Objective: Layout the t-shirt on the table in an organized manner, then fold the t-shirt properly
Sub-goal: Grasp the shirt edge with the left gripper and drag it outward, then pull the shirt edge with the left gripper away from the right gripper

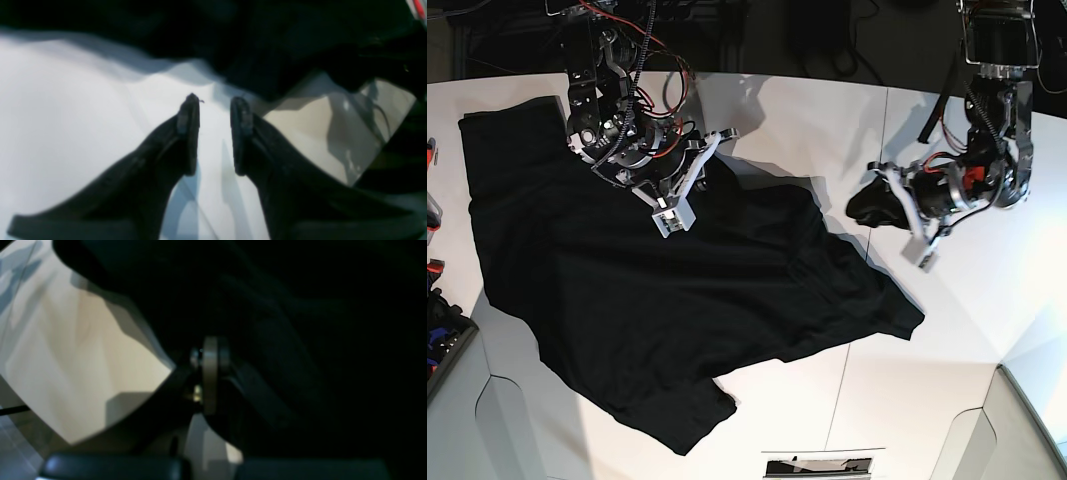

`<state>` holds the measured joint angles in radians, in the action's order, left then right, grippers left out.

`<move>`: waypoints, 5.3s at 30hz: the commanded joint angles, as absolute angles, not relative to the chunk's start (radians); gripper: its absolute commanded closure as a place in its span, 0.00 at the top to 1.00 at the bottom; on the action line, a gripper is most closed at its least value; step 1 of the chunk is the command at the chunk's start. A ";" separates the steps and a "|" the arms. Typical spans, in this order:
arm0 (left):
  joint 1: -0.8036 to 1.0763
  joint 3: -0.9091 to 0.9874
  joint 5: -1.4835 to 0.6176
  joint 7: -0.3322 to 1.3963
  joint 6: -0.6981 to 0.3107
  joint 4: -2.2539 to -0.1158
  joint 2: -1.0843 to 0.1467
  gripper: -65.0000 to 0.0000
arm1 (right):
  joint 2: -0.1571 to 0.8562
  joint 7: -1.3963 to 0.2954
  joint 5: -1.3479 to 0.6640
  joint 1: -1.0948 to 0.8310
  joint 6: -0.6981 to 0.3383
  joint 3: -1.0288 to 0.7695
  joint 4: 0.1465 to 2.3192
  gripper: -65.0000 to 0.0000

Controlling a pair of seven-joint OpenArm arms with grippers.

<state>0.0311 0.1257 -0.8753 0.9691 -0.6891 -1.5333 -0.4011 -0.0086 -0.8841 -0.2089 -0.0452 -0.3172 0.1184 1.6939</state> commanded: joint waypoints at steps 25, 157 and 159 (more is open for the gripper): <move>0.064 0.032 -0.755 0.844 -0.698 -1.531 -0.260 0.20 | 0.105 -0.865 -0.224 -0.261 -0.322 0.106 1.940 0.00; -0.652 -0.044 -0.453 0.761 -0.691 -0.764 -0.489 0.05 | 0.235 -0.788 -0.139 -0.028 -0.138 -0.158 1.711 0.00; -0.693 -0.119 -0.453 0.783 -0.691 -0.750 -0.482 0.05 | 0.235 -0.798 -0.139 -0.031 -0.138 -0.158 1.711 0.00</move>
